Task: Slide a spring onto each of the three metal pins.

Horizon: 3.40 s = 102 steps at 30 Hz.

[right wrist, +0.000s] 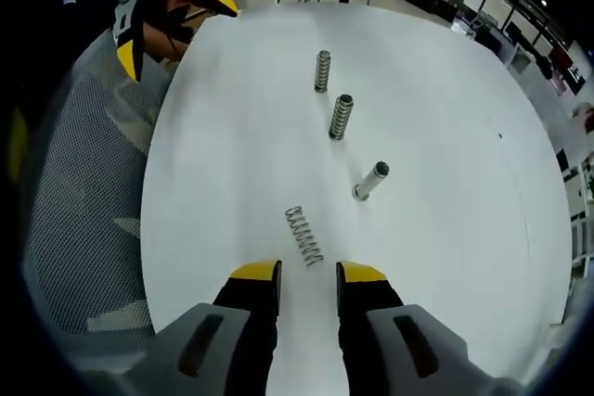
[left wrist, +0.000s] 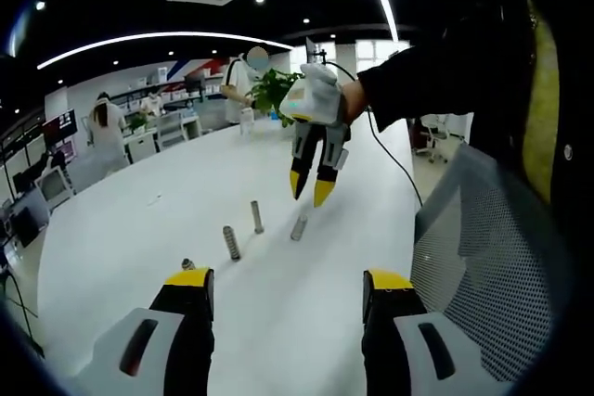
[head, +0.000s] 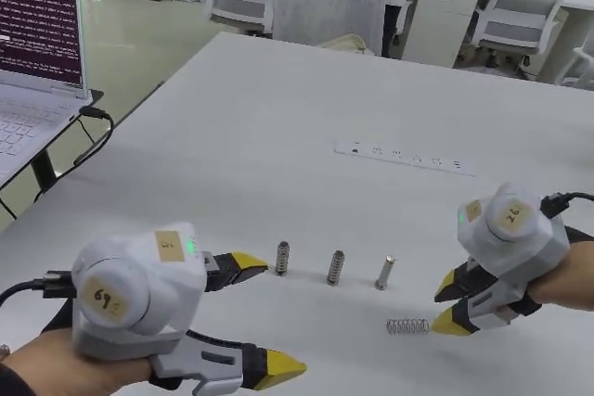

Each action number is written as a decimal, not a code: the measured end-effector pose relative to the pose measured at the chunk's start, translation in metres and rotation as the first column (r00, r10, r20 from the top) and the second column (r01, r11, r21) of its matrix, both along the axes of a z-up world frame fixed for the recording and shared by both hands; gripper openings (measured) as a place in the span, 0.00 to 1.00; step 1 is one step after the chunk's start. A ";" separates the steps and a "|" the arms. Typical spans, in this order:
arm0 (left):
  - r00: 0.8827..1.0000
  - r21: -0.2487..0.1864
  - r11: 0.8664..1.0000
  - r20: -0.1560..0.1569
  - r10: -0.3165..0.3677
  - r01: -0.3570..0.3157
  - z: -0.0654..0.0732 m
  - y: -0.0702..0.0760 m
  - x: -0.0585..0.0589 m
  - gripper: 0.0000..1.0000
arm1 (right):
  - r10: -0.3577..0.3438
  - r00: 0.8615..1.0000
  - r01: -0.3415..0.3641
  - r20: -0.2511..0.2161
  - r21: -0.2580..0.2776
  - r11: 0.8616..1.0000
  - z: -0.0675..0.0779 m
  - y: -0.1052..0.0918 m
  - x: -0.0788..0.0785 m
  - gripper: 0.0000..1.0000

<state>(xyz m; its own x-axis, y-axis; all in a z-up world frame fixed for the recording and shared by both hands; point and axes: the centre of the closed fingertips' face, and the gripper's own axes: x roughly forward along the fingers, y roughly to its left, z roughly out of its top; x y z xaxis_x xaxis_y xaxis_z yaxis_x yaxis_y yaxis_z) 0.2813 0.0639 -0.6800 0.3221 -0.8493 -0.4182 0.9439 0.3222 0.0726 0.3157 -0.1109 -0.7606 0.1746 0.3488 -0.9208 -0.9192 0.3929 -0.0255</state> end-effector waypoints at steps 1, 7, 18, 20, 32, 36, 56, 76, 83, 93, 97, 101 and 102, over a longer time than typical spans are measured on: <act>1.000 0.002 1.000 -0.002 0.002 -0.002 0.000 0.000 0.000 0.61 | 0.002 1.000 -0.002 -0.006 -0.001 1.000 -0.003 0.000 0.000 0.21; 1.000 0.010 1.000 -0.006 0.012 -0.012 0.000 0.002 -0.001 0.60 | 0.027 1.000 -0.027 -0.010 -0.010 1.000 -0.014 -0.001 0.002 0.19; 1.000 0.024 1.000 -0.014 0.019 -0.018 -0.001 0.002 -0.003 0.58 | 0.074 0.997 -0.075 -0.015 -0.019 0.997 -0.027 0.003 0.002 0.17; 1.000 0.023 1.000 -0.014 0.020 -0.020 -0.001 0.002 -0.002 0.58 | 0.079 0.997 -0.079 -0.020 -0.014 0.997 -0.027 0.004 0.003 0.17; 1.000 0.018 1.000 -0.019 0.024 -0.023 -0.002 0.001 0.001 0.56 | 0.095 0.995 -0.096 -0.034 -0.031 0.995 -0.034 0.003 0.006 0.14; 1.000 0.018 1.000 -0.020 0.022 -0.022 -0.003 0.000 0.002 0.56 | 0.104 0.994 -0.105 -0.028 -0.037 0.994 -0.036 0.003 0.007 0.14; 1.000 0.014 1.000 -0.021 0.022 -0.022 -0.005 0.002 0.003 0.54 | 0.161 0.987 -0.160 -0.001 -0.073 0.984 -0.035 0.005 0.006 0.09; 1.000 0.010 1.000 -0.020 -0.018 0.018 -0.010 0.000 0.002 0.51 | 0.141 0.990 -0.141 -0.007 -0.071 0.987 -0.011 0.014 -0.004 0.08; 0.999 0.001 0.999 -0.014 -0.042 0.042 -0.008 -0.005 0.004 0.51 | 0.165 0.986 -0.164 -0.001 -0.087 0.983 0.011 0.026 -0.008 0.08; 0.995 -0.003 0.995 -0.009 -0.097 0.097 -0.008 -0.016 0.002 0.48 | 0.238 0.971 -0.236 0.022 -0.053 0.970 0.049 0.067 -0.023 0.08; 0.993 -0.002 0.993 -0.004 -0.116 0.116 -0.008 -0.021 0.002 0.47 | 0.270 0.963 -0.268 0.026 -0.042 0.962 0.057 0.084 -0.028 0.08; 0.991 0.003 0.991 0.000 -0.134 0.134 -0.008 -0.026 0.002 0.46 | 0.299 0.954 -0.297 0.028 -0.050 0.954 0.062 0.095 -0.031 0.08; 0.991 0.003 0.991 0.004 -0.136 0.136 -0.008 -0.027 0.002 0.45 | 0.303 0.952 -0.302 0.027 -0.051 0.952 0.063 0.097 -0.031 0.08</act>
